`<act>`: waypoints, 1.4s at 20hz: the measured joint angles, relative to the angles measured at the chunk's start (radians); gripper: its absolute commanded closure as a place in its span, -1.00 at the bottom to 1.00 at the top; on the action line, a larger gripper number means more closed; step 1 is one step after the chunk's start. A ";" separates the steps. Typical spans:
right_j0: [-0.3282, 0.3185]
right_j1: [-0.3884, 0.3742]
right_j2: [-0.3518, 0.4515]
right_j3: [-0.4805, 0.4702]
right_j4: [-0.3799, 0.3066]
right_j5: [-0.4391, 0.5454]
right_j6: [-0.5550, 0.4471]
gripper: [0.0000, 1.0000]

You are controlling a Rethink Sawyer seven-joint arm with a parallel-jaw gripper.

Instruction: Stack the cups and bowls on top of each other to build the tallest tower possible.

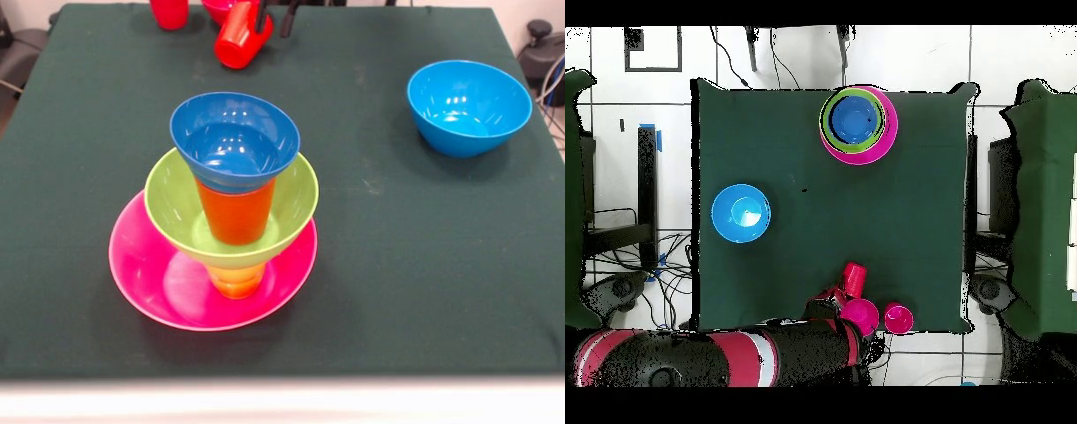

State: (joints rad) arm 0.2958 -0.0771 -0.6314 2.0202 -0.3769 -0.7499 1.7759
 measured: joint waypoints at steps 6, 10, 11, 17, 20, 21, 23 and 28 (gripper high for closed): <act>0.011 -0.017 0.001 0.000 -0.062 0.009 0.000 -1.00; 0.021 -0.033 0.003 0.000 -0.084 0.024 0.000 -1.00; 0.023 -0.035 0.003 0.000 -0.086 0.025 0.000 -1.00; 0.033 -0.051 0.003 0.000 -0.085 0.026 0.000 -1.00; 0.036 -0.048 0.003 0.000 -0.085 0.026 0.000 -1.00; 0.035 -0.046 0.003 0.000 -0.085 0.026 0.000 -1.00; 0.026 -0.036 0.003 0.000 -0.084 0.026 0.000 -1.00; -0.006 -0.004 0.003 0.000 -0.059 0.025 0.001 -1.00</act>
State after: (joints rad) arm 0.2895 -0.0808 -0.6281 2.0202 -0.4358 -0.7253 1.7765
